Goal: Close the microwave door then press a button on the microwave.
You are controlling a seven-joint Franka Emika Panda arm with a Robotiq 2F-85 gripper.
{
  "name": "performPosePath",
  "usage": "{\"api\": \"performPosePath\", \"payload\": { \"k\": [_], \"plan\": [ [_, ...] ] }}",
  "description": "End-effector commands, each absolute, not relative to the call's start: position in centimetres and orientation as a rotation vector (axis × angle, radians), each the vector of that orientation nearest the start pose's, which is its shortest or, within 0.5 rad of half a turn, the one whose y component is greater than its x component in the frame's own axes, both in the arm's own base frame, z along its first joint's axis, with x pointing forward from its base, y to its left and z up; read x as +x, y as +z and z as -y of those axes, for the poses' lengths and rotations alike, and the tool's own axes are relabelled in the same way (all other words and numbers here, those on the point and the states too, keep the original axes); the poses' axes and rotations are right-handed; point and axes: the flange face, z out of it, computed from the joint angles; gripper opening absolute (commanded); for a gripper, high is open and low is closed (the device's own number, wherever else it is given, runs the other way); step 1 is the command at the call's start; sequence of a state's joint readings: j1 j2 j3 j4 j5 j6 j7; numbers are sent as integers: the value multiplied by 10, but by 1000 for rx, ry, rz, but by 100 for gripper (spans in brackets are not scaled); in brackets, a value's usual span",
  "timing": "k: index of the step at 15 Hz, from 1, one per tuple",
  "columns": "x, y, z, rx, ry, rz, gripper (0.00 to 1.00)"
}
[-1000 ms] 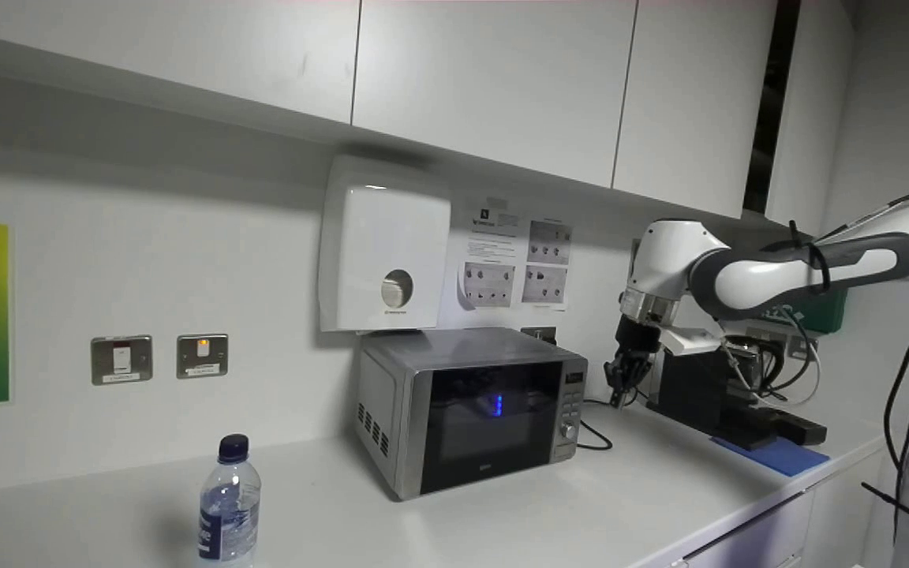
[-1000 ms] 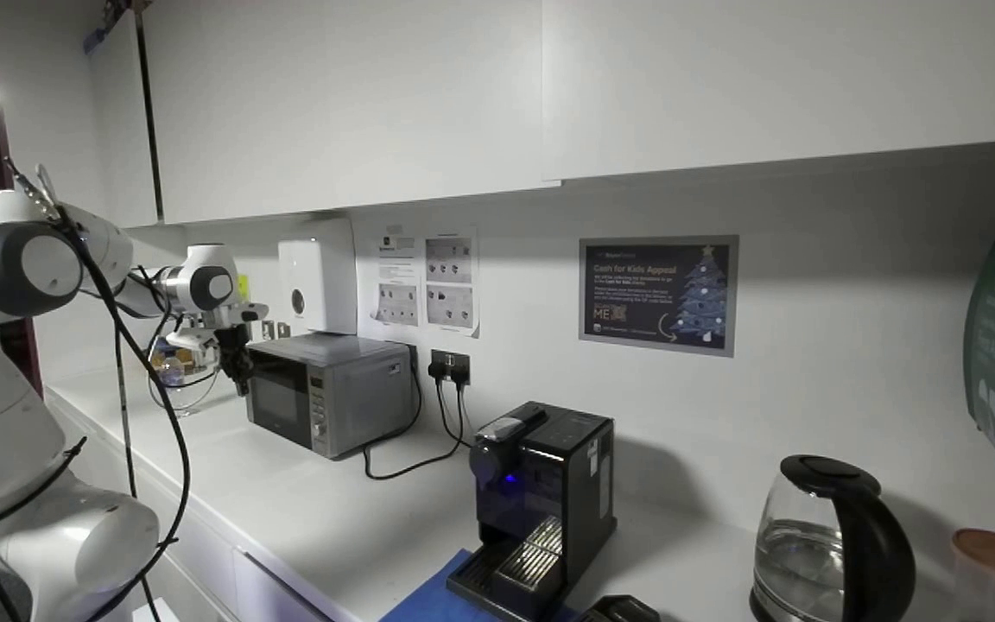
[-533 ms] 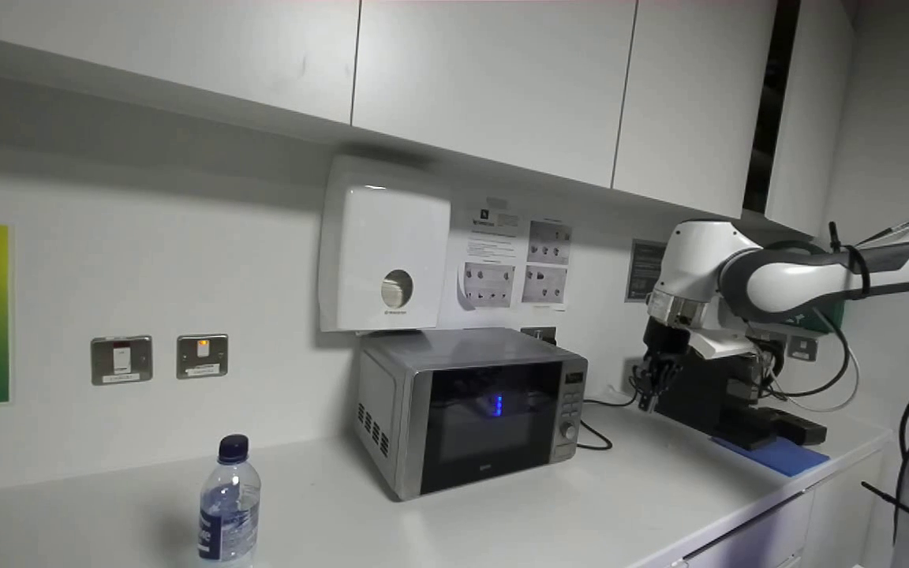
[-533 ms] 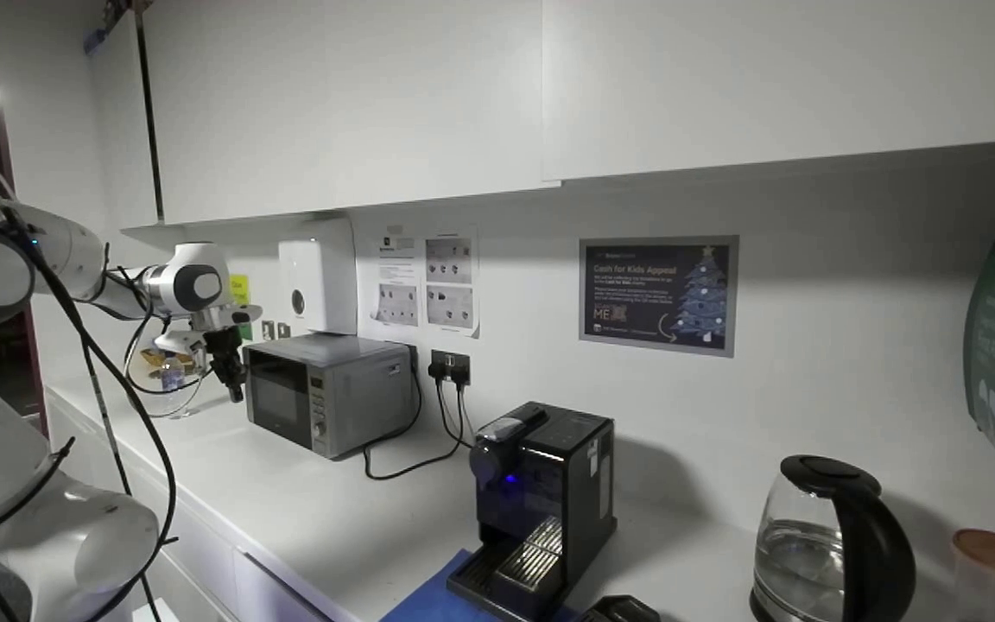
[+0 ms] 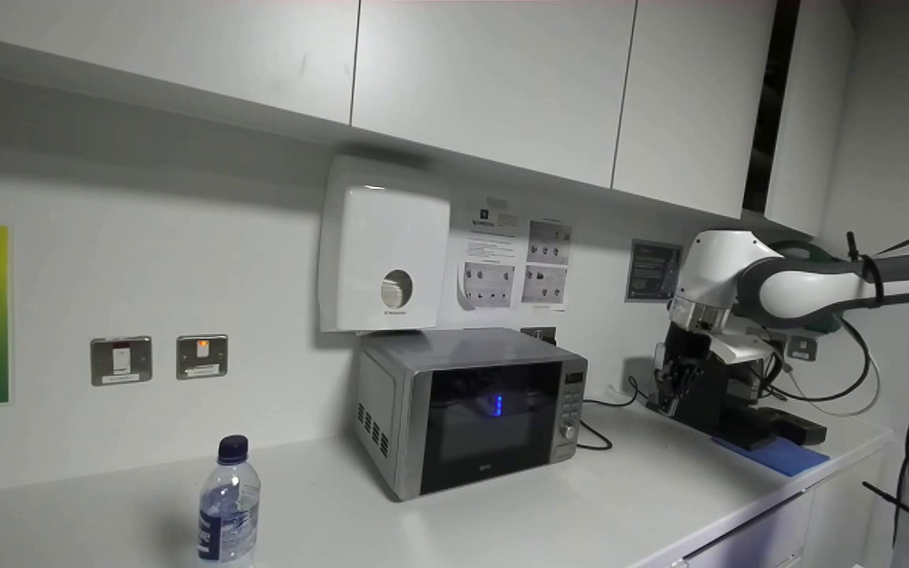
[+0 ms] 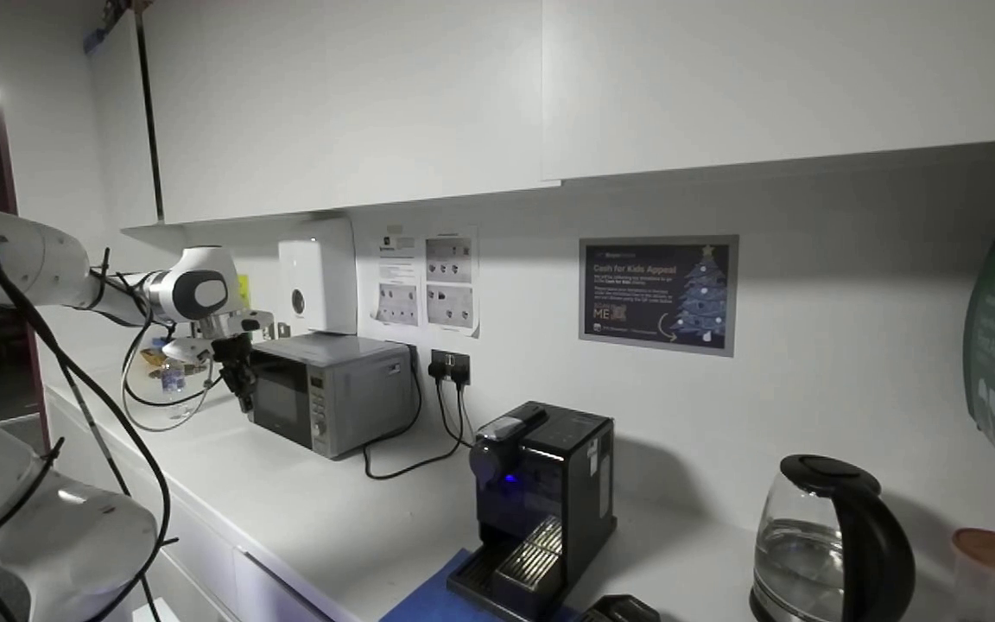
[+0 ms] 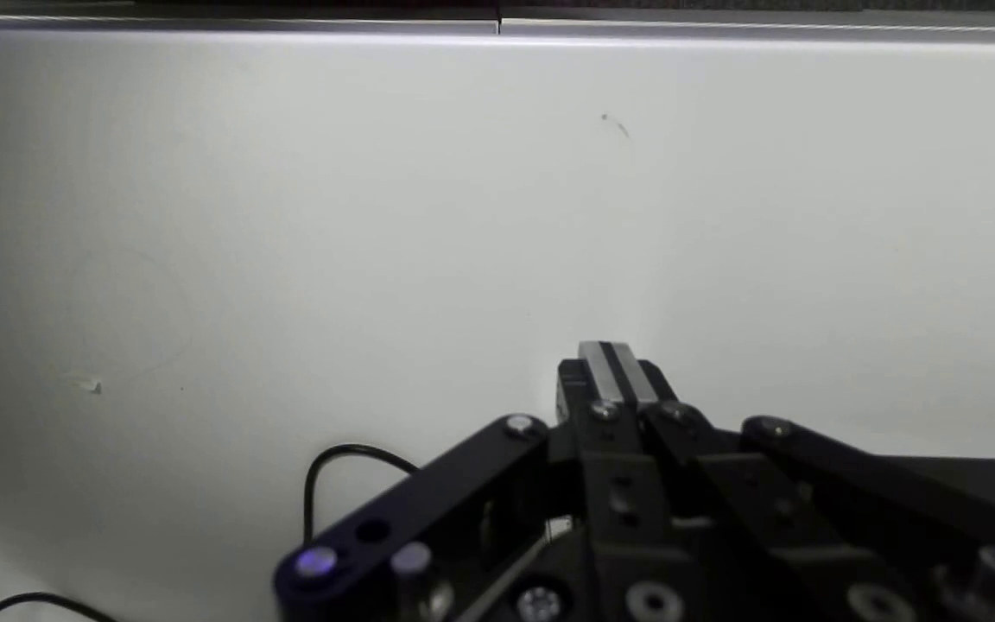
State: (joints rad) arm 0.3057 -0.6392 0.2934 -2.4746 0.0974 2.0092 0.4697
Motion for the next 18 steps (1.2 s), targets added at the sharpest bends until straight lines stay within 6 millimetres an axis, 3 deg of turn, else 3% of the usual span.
{"api": "performPosePath", "payload": {
  "k": [1, 5, 6, 18],
  "plan": [
    [303, 513, -210, -3100, -259, 136, 0],
    [313, 508, -202, -3094, -261, 250, 0],
    [311, 509, -211, -3120, -248, 194, 0],
    [312, 507, -213, -3128, -245, 206, 1]
  ]
}}
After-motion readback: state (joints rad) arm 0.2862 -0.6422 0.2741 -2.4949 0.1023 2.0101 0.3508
